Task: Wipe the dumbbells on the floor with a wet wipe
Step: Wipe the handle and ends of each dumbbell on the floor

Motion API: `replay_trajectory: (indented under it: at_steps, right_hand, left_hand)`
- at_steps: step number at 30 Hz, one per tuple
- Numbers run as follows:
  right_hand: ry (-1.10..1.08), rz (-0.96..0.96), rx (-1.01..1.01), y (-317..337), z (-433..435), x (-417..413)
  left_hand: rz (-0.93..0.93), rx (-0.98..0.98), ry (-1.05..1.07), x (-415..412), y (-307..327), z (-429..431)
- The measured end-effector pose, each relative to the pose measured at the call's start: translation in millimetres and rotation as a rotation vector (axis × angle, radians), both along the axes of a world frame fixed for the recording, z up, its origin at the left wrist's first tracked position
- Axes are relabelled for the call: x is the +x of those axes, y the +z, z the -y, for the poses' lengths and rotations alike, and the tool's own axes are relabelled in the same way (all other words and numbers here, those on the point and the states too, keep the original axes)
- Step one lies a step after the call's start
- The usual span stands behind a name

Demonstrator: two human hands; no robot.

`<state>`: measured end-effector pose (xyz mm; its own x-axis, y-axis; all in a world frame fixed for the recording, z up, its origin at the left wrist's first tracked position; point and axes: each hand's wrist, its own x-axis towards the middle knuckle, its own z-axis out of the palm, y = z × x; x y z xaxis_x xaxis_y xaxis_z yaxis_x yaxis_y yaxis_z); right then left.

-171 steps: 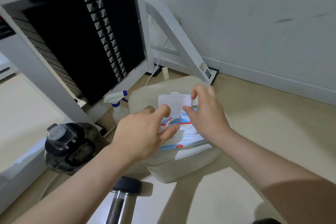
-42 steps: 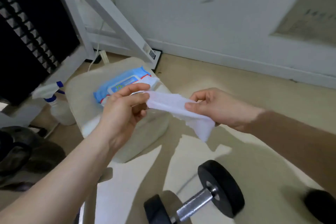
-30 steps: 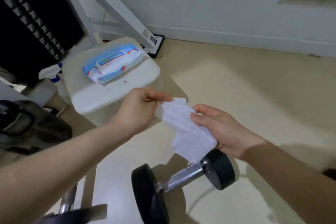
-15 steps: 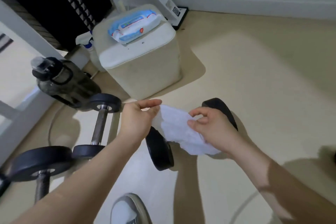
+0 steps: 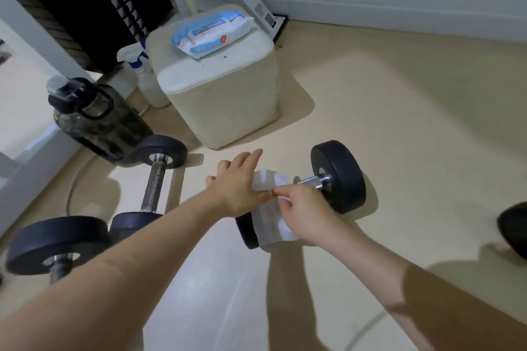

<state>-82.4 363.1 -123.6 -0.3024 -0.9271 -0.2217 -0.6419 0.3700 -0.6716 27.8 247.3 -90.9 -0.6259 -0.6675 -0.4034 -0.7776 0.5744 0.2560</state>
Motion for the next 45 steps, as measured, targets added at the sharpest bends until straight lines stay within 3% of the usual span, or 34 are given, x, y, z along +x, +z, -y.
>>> replay_trajectory:
  at_steps: [3,6,8,11,15,21,27,33,36,38,41,43,45]
  right_hand:
    - [0.075,-0.133,0.039,-17.8,7.2,6.0]
    - [0.089,-0.531,0.11,-27.6,8.7,4.6]
    - [0.067,-0.697,0.068,-31.3,5.3,5.7]
    - [0.252,-0.643,-0.052,-44.4,-0.5,16.6]
    - [0.416,-0.669,-0.033,-57.8,2.3,11.1]
    - [0.169,-0.644,0.035,-65.5,-4.6,-7.9]
    - [0.348,-0.566,-0.225,-72.1,0.7,-7.3]
    - [0.051,-0.463,-0.293,-70.9,8.3,-21.6]
    - [0.162,-0.314,-0.351,-71.1,26.3,7.8]
    - [0.269,-0.379,-0.337,-69.6,23.1,4.8]
    - [0.102,-0.556,-0.25,-71.1,17.2,-34.3]
    - [-0.041,-0.562,-0.176,-68.9,17.1,-35.1]
    - [0.02,-0.502,-0.232,-66.4,16.2,-5.6]
  left_hand:
    - [-0.038,0.008,0.063,12.7,-11.5,-9.3]
    - [-0.09,0.004,0.006,32.7,-26.7,-18.2]
    - [-0.141,-0.012,-0.036,41.1,-35.6,-20.3]
    - [-0.2,-0.056,-0.072,45.0,-43.7,-20.1]
    - [-0.195,-0.081,-0.102,47.4,-48.0,-15.9]
    - [-0.213,-0.076,-0.091,49.7,-46.4,-17.9]
    - [-0.238,-0.083,-0.102,48.8,-47.6,-19.1]
    - [-0.287,-0.018,-0.057,47.2,-44.0,-15.6]
    - [-0.296,-0.006,-0.066,45.5,-44.1,-11.7]
    - [-0.288,-0.018,-0.077,45.7,-42.0,-10.6]
    - [-0.262,-0.027,-0.081,45.8,-41.2,-11.0]
    - [-0.247,-0.061,-0.087,45.7,-43.8,-14.0]
    - [-0.22,-0.117,-0.107,49.0,-46.7,-22.1]
